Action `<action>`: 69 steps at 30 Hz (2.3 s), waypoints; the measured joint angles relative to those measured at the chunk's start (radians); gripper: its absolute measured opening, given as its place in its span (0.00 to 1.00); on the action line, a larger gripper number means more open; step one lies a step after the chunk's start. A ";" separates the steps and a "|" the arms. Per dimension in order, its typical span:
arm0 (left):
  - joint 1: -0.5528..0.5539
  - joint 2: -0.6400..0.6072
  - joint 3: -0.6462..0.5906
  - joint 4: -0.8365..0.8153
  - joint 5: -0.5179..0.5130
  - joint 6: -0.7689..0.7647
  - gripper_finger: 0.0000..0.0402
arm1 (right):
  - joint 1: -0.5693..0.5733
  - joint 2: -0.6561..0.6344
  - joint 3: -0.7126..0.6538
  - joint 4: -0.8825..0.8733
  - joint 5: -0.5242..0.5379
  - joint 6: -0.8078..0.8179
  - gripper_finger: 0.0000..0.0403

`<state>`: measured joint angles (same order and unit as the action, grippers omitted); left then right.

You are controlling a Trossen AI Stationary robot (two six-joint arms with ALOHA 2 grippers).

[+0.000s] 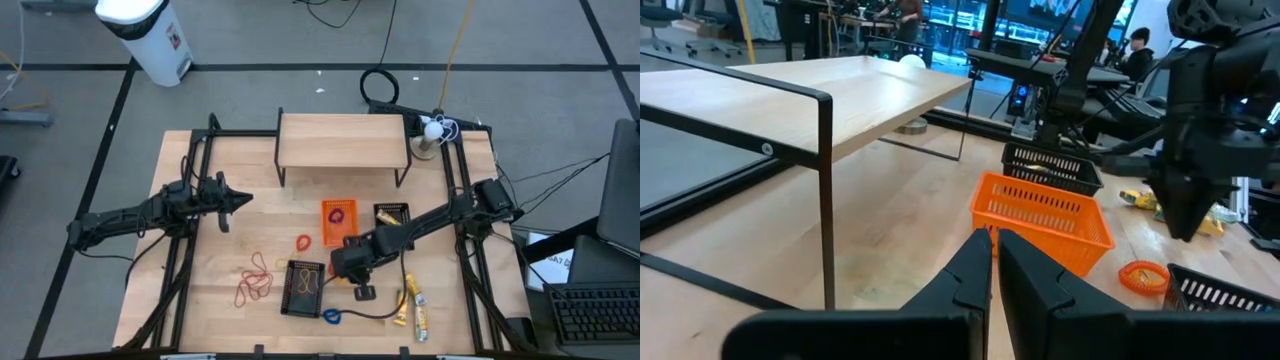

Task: Pick & Place Office Desk Supplies
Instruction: Put the yellow spring keychain into the orange bin

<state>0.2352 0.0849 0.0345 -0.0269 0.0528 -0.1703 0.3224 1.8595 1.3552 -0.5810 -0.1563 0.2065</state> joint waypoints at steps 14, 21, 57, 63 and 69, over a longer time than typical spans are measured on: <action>0.000 0.000 0.000 0.001 0.002 -0.030 0.05 | 0.025 0.000 -0.097 0.195 0.104 -0.140 0.18; 0.000 0.000 0.000 0.001 0.027 -0.052 0.05 | 0.035 0.000 -0.136 0.221 0.134 -0.105 0.32; 0.000 0.000 0.000 0.002 0.026 -0.070 0.05 | -0.004 0.022 -0.259 0.433 0.047 0.043 0.07; 0.000 0.000 0.000 0.002 0.026 -0.070 0.05 | -0.002 -0.051 -0.261 0.415 -0.007 0.105 0.07; 0.000 0.000 0.000 0.002 0.027 -0.069 0.05 | -0.002 -0.162 -0.260 0.401 -0.070 0.172 0.03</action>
<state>0.2351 0.0849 0.0345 -0.0246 0.0795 -0.2398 0.3202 1.6979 1.0950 -0.1804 -0.2266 0.3786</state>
